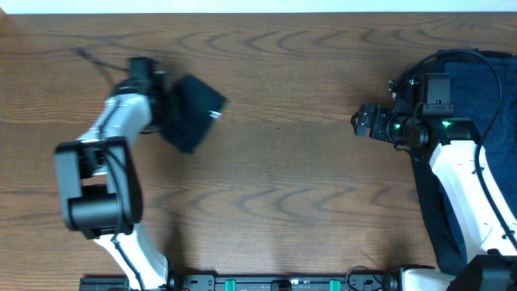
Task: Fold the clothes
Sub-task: 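Carry the folded square to the upper-left table corner with the left gripper, then lower the green square onto the table and open the left gripper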
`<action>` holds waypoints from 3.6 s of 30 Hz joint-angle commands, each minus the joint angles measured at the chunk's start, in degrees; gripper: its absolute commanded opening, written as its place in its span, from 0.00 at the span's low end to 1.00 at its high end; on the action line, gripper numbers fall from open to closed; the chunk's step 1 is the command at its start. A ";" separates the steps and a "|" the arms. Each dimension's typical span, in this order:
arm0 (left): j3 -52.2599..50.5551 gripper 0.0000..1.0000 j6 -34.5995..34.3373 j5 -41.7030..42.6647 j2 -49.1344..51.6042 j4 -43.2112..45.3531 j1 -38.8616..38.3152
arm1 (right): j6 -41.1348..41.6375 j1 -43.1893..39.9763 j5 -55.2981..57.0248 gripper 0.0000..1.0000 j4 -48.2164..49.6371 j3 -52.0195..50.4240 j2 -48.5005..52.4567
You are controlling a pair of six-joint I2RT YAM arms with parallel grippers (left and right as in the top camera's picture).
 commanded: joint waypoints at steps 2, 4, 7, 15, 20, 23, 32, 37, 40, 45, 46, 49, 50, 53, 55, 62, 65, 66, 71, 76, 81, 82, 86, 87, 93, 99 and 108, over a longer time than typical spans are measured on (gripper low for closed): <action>0.11 0.06 -0.48 -1.57 0.42 3.48 8.35 | -0.50 -0.17 0.37 0.99 -0.02 0.20 -0.04; 0.11 0.06 -0.44 0.28 0.42 5.40 11.30 | -0.48 -0.17 0.37 0.99 -0.02 0.20 -0.04; 0.15 0.06 0.46 4.94 0.33 8.04 15.17 | -0.48 -0.17 0.37 0.99 -0.02 0.20 -0.04; 0.17 0.06 2.84 0.50 0.44 12.04 17.55 | -0.48 -0.17 0.37 0.99 -0.02 0.20 -0.04; 0.17 0.06 2.99 -1.97 0.44 15.06 17.55 | -0.48 -0.17 0.37 0.99 -0.02 0.20 -0.04; 0.17 0.06 2.95 -1.95 0.79 15.23 17.55 | -0.50 -0.17 0.37 0.99 -0.02 0.20 -0.04; 0.17 0.87 0.96 -4.17 3.17 15.96 17.55 | -0.50 -0.17 0.37 0.99 -0.02 0.20 -0.04; 1.49 0.98 -5.31 -4.28 -0.85 16.00 17.66 | -0.50 -0.17 0.37 0.99 -0.02 0.20 -0.04; 1.49 0.98 -8.70 -4.26 -5.09 15.61 17.53 | -0.48 -0.17 0.37 0.99 -0.02 0.20 -0.04; 1.49 0.32 -10.82 1.68 -10.16 11.89 17.38 | -0.50 -0.17 0.37 0.99 -0.02 0.20 -0.04; 1.49 0.10 -10.84 3.58 -10.36 10.99 17.38 | -0.50 -0.17 0.37 0.99 -0.02 0.20 -0.04; 0.79 0.06 -10.84 8.50 -9.92 9.14 17.09 | -0.50 -0.17 0.37 0.99 -0.02 0.20 -0.04; 0.26 0.06 -10.84 9.16 -9.60 9.01 16.92 | -0.50 -0.17 0.37 0.99 -0.02 0.20 -0.04; -1.18 0.06 -10.84 9.29 -8.13 6.80 16.17 | -0.48 -0.17 0.37 0.99 -0.02 0.20 -0.04; -1.92 0.06 -10.84 9.29 -6.75 6.21 15.72 | -0.50 -0.17 0.37 0.99 -0.02 0.20 -0.04; -3.69 0.06 -10.82 9.46 -0.13 6.71 14.25 | -0.50 -0.17 0.37 0.99 -0.02 0.20 -0.04; -3.69 0.06 -11.08 9.49 2.12 7.82 14.34 | -0.50 -0.17 0.37 0.99 -0.02 0.20 -0.04; -3.69 0.06 -11.30 9.49 2.25 8.24 14.32 | -0.50 -0.17 0.37 0.99 -0.02 0.20 -0.04; -1.40 0.06 -11.78 17.42 -0.42 10.38 14.73 | -0.48 -0.17 0.37 0.99 -0.02 0.20 -0.04; -0.22 0.06 -12.96 17.81 -7.39 10.45 16.65 | -0.50 -0.17 0.37 0.99 -0.02 0.20 -0.04; -0.24 0.06 -13.00 17.81 -10.21 10.14 19.78 | -0.50 -0.17 0.37 0.99 -0.02 0.20 -0.04; -0.31 0.06 -13.51 17.51 -10.10 10.08 20.65 | -0.50 -0.17 0.37 0.99 -0.02 0.20 -0.04; -0.39 0.06 -14.84 14.10 -8.92 10.80 22.82 | -0.50 -0.17 0.37 0.99 -0.02 0.20 -0.04; -0.39 0.06 -14.86 13.35 -8.48 10.86 23.15 | -0.48 -0.17 0.37 0.99 -0.02 0.20 -0.04; -0.39 0.06 -14.82 10.10 -4.00 10.78 24.22 | -0.48 -0.17 0.37 0.99 -0.02 0.20 -0.04; -0.42 0.06 -14.86 7.02 -0.35 9.94 25.18 | -0.48 -0.17 0.37 0.99 -0.02 0.20 -0.04; -0.42 0.06 -14.82 6.88 -0.20 8.31 25.59 | -0.48 -0.17 0.37 0.99 -0.02 0.20 -0.04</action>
